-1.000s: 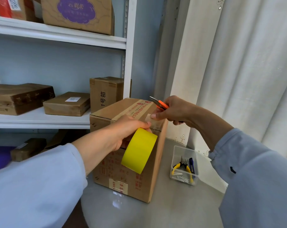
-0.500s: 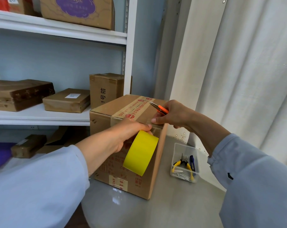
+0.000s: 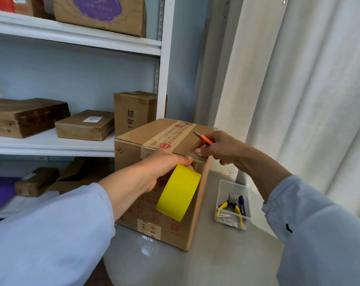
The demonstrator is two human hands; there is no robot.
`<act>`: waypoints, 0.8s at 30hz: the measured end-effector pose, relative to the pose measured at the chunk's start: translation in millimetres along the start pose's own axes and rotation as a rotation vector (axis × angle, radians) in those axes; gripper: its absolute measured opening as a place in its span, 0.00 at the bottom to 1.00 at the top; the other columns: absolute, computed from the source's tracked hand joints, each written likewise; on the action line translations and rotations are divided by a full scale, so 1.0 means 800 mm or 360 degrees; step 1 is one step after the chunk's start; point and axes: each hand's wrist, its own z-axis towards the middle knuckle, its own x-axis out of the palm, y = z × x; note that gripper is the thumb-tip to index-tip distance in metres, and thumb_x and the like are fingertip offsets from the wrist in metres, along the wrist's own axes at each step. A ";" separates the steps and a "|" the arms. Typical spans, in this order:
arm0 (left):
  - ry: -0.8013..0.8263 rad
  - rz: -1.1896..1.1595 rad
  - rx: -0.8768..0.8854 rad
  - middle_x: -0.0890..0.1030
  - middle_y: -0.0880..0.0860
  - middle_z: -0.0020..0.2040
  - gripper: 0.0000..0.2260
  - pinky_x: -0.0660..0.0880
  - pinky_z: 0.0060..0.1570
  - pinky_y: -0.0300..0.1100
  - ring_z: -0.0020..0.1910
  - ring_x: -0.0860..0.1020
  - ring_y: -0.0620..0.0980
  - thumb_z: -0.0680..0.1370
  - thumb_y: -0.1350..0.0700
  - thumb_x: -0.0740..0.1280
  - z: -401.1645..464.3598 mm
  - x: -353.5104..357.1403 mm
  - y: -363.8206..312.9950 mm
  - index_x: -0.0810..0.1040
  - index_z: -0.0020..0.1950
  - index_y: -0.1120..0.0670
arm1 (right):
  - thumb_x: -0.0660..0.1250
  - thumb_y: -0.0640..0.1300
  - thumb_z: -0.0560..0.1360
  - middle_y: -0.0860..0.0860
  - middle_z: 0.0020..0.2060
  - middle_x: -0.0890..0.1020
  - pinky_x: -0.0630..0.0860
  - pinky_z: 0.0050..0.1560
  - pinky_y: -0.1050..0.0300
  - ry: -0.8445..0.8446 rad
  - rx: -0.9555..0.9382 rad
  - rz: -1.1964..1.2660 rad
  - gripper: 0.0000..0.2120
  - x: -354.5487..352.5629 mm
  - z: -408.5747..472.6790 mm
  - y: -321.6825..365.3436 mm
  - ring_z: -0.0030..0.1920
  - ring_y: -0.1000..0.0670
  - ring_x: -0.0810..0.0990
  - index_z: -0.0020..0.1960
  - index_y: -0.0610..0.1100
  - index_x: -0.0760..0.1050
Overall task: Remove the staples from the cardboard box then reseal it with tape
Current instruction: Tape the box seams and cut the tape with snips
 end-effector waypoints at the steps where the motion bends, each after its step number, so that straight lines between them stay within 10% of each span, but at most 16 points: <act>1: 0.0001 -0.0004 -0.0001 0.81 0.45 0.32 0.10 0.68 0.40 0.39 0.40 0.77 0.46 0.75 0.52 0.70 0.000 -0.001 0.000 0.83 0.34 0.53 | 0.62 0.37 0.78 0.50 0.36 0.71 0.64 0.22 0.68 -0.0033 0.0004 -0.0026 0.05 0.001 0.002 0.000 0.31 0.55 0.67 0.53 0.41 0.75; 8: 0.0058 -0.0059 0.0000 0.82 0.46 0.29 0.09 0.70 0.39 0.39 0.35 0.77 0.45 0.75 0.54 0.71 0.002 -0.002 0.004 0.82 0.36 0.54 | 0.69 0.56 0.73 0.54 0.36 0.74 0.64 0.29 0.66 0.0033 -0.0029 -0.0194 0.11 0.005 0.009 0.009 0.33 0.55 0.70 0.41 0.50 0.71; 24: 0.0021 0.0036 0.0015 0.82 0.46 0.35 0.12 0.71 0.57 0.44 0.46 0.78 0.49 0.74 0.50 0.71 0.008 -0.005 0.012 0.84 0.31 0.52 | 0.68 0.41 0.76 0.48 0.40 0.72 0.66 0.30 0.64 0.0153 0.0020 0.0184 0.09 -0.008 -0.001 -0.010 0.33 0.54 0.67 0.56 0.43 0.77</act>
